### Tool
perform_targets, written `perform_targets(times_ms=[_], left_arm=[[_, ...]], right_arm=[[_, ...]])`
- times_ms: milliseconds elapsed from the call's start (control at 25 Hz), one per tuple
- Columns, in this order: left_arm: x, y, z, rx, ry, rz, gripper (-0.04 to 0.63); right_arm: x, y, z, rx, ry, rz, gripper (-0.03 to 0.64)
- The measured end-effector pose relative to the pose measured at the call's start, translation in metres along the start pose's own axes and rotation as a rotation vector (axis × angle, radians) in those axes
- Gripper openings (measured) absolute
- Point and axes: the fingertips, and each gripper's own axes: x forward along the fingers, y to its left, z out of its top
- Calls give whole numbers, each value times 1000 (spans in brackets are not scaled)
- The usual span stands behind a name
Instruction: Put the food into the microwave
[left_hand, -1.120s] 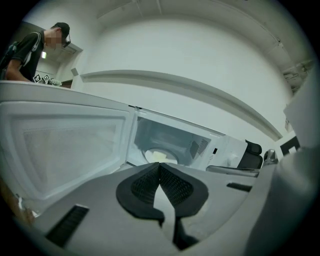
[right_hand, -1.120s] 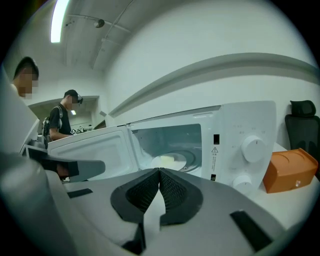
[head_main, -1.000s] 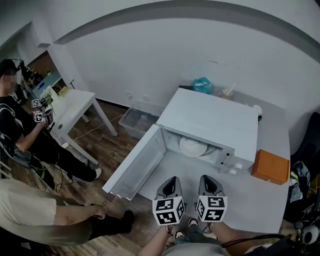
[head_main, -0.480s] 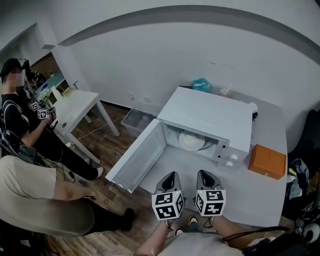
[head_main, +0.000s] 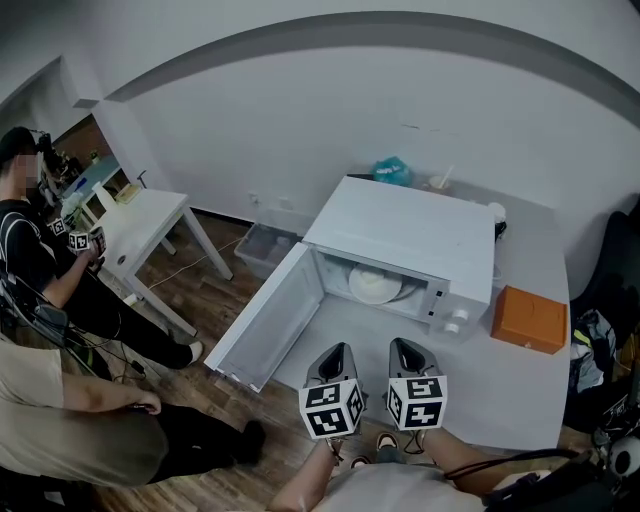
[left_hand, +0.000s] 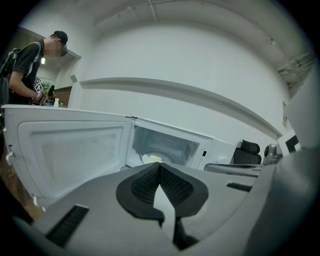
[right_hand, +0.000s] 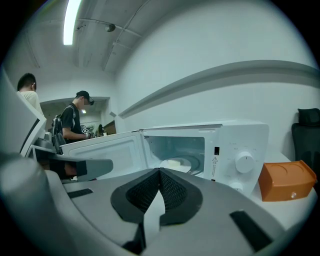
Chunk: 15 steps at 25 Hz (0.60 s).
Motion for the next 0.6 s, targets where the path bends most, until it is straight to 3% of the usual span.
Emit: perform_targets(times_ms=[600], left_arm=[[5,4,4,-12,-1,23,5]], right_arm=[[4,-9,6,1,-10,-6,17]])
